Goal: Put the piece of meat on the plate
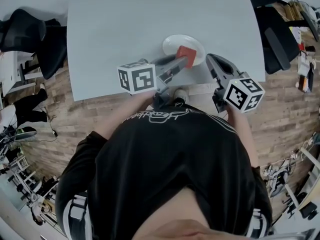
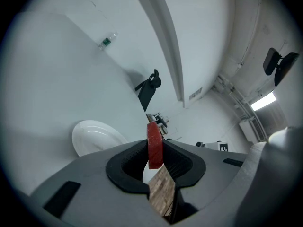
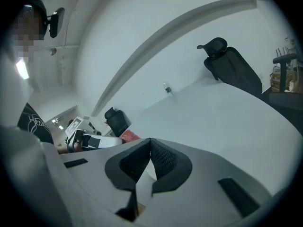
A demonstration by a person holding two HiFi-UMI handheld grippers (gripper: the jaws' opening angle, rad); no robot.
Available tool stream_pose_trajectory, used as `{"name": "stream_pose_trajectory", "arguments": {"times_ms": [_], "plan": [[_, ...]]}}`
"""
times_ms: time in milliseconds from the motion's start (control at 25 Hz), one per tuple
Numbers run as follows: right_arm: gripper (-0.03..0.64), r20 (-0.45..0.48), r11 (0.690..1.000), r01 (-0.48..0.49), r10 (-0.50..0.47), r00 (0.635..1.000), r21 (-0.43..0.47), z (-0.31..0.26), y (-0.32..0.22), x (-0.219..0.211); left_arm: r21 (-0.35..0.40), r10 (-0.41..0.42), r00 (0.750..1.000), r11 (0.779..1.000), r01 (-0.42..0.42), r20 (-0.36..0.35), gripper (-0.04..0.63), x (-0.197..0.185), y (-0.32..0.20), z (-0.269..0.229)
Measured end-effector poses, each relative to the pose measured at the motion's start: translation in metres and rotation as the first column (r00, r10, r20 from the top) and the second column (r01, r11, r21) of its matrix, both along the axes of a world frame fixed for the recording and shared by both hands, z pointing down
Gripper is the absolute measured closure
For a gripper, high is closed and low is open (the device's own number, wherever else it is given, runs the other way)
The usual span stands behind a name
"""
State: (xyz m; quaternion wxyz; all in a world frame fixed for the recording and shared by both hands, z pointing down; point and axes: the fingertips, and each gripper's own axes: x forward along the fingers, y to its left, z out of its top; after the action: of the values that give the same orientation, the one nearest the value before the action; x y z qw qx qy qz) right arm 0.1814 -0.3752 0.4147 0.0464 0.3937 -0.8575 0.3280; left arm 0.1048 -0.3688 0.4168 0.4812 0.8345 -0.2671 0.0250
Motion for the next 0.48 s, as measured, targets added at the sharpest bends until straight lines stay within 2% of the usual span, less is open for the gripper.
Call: {"name": "stream_pose_trajectory", "arguments": {"times_ms": [480], "plan": [[0.611, -0.007, 0.998, 0.011, -0.011, 1.000, -0.062, 0.032, -0.016, 0.005, -0.026, 0.010, 0.996, 1.000, -0.008, 0.091, 0.502, 0.007, -0.022, 0.046]]}}
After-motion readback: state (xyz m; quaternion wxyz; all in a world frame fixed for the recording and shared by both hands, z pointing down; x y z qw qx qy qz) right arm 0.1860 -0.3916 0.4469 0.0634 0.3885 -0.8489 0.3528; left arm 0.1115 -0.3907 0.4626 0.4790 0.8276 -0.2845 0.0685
